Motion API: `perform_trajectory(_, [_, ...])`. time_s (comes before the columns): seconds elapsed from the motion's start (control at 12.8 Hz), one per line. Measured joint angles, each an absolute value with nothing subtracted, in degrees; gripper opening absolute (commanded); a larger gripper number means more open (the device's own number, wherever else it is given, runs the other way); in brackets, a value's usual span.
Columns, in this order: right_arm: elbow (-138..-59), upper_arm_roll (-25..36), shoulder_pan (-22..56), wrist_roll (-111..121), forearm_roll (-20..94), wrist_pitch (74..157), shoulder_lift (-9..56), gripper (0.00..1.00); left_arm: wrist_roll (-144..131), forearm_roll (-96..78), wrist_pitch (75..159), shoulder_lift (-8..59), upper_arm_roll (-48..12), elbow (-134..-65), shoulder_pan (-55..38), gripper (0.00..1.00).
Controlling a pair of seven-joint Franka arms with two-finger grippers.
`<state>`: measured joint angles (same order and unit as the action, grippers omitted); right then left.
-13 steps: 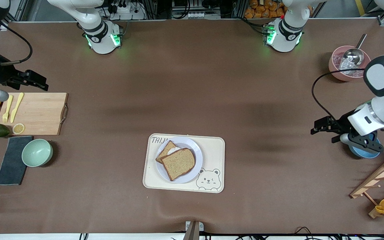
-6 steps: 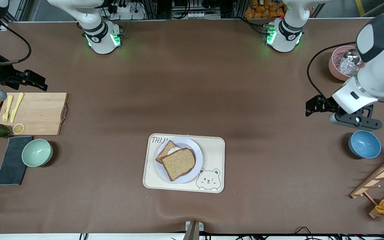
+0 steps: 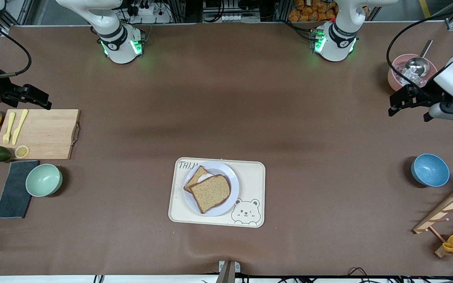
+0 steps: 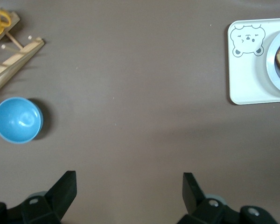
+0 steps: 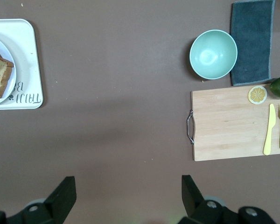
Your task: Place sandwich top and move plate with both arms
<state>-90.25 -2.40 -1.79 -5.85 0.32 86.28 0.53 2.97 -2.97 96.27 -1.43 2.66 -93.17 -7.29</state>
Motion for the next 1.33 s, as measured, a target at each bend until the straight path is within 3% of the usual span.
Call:
perform_trajectory(0.47, [-90.37,-2.42,-1.78,-5.86,0.32,86.12,0.6,1.0,-3.63,2.37,90.33,-1.46,-3.12,-89.35,-6.43,1.0])
perform_trajectory(1.33, [-91.12,-2.75,-1.63,-5.86,0.32,85.78,0.74,1.0,-6.68,0.58,87.34,-1.22,-3.5,-89.35,-5.41,1.0])
